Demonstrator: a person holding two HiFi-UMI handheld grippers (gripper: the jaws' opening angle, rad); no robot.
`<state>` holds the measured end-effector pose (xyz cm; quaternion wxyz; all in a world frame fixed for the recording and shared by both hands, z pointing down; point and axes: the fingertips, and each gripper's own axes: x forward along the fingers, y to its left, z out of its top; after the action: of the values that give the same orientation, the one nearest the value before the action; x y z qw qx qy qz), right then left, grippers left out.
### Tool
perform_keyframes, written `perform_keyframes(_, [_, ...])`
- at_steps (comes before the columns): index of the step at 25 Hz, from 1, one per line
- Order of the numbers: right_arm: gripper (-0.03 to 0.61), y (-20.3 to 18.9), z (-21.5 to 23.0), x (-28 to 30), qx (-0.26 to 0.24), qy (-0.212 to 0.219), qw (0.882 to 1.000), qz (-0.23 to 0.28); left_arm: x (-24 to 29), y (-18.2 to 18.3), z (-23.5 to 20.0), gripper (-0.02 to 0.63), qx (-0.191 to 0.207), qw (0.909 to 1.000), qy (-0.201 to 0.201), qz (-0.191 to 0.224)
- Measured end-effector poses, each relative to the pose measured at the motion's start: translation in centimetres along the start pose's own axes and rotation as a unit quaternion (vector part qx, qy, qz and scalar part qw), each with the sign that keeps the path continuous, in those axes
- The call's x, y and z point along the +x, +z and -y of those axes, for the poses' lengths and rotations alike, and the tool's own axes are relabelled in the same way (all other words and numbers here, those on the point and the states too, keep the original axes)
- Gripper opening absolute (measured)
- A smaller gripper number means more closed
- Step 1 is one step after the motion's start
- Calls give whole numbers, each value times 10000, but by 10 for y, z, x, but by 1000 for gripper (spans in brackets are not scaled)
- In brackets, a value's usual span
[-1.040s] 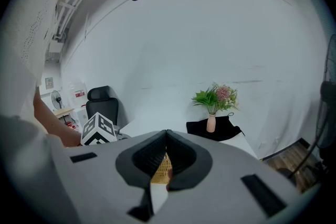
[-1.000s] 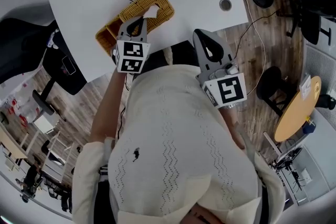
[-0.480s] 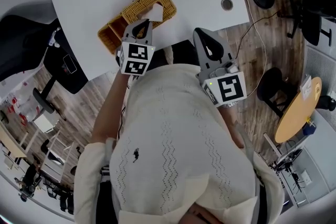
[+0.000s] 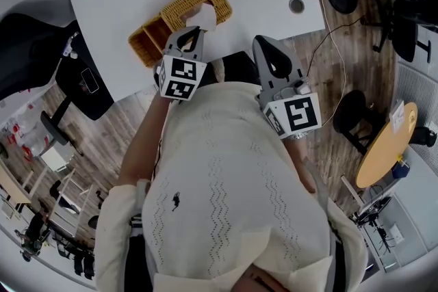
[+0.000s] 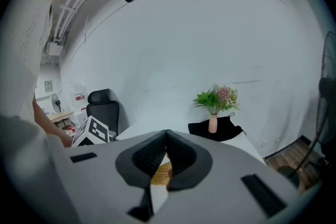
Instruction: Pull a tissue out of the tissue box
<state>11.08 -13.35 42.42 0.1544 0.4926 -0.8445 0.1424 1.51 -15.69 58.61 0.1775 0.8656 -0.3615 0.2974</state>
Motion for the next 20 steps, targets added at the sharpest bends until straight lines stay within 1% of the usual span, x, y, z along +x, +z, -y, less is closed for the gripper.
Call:
perform_keyframes(5, [0, -1, -2, -2, 4, -11, 10000, 24, -3, -2, 2, 12, 36, 10000, 2, 5])
perform_keyframes(20, [0, -3, -15, -5, -50, 42, 10000, 49, -16, -10, 0, 12, -23, 9999, 102, 56])
